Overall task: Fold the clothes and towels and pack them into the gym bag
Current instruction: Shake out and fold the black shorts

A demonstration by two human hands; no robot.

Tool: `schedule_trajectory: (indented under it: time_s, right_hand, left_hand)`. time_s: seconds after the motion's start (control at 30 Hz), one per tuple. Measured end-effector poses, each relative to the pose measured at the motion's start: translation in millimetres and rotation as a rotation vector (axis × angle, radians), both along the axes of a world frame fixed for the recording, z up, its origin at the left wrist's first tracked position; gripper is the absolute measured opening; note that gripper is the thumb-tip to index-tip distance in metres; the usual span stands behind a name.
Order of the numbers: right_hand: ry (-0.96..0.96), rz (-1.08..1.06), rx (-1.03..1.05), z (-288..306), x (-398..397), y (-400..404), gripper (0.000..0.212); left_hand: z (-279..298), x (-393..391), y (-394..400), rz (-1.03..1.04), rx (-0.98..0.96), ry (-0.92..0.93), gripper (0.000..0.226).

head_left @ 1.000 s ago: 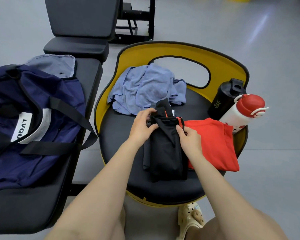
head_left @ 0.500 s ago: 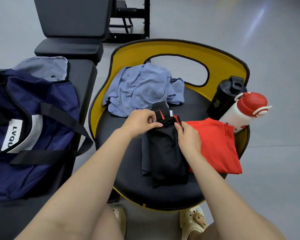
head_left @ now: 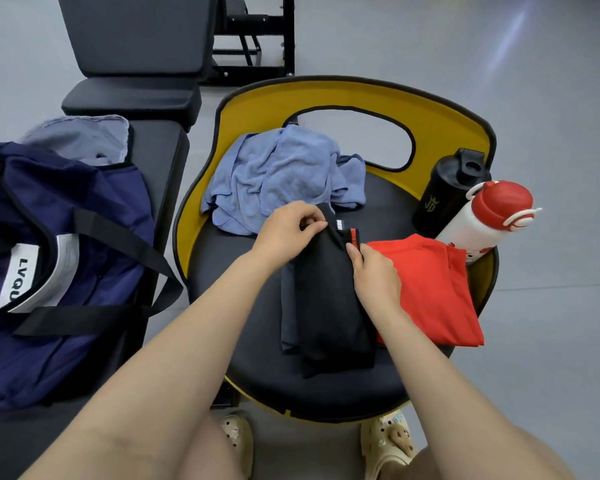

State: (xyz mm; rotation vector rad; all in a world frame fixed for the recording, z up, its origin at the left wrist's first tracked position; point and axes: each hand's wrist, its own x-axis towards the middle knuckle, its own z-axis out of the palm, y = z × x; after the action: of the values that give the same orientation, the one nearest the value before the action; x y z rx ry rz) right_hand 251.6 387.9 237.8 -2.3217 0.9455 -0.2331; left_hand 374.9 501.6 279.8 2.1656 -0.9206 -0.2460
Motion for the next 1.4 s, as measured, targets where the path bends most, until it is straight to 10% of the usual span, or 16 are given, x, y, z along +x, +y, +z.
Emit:
schedule_trajectory:
  time_s: [0.2, 0.43, 0.6, 0.87, 1.2, 1.4]
  right_hand:
    - [0.104, 0.052, -0.143, -0.7, -0.1, -5.4, 0.037]
    - [0.147, 0.08, -0.341, -7.1, 6.8, -12.4, 0.043]
    - [0.137, 0.061, -0.388, -12.8, 8.9, -15.8, 0.043]
    - [-0.245, 0.219, -0.583, -21.9, -6.8, -1.5, 0.032]
    - [-0.15, -0.023, 0.026, -10.6, 7.6, -14.0, 0.032]
    - [-0.145, -0.095, -0.096, -5.6, 5.8, -21.3, 0.013]
  left_hand:
    - [-8.6, -0.9, -31.7, 0.006, 0.197, -0.142, 0.012]
    - [-37.2, -33.9, -8.1, -0.13, -0.016, -0.575, 0.029]
    - [-56.5, -50.5, 9.0, -0.286, 0.466, -0.454, 0.08]
    - [-71.6, -50.7, 11.5, -0.287, 0.524, -0.499, 0.08]
    - [-71.3, -55.5, 17.2, -0.229, 0.486, -0.459, 0.079]
    - [-71.3, -54.9, 17.1, -0.236, 0.505, -0.455, 0.081]
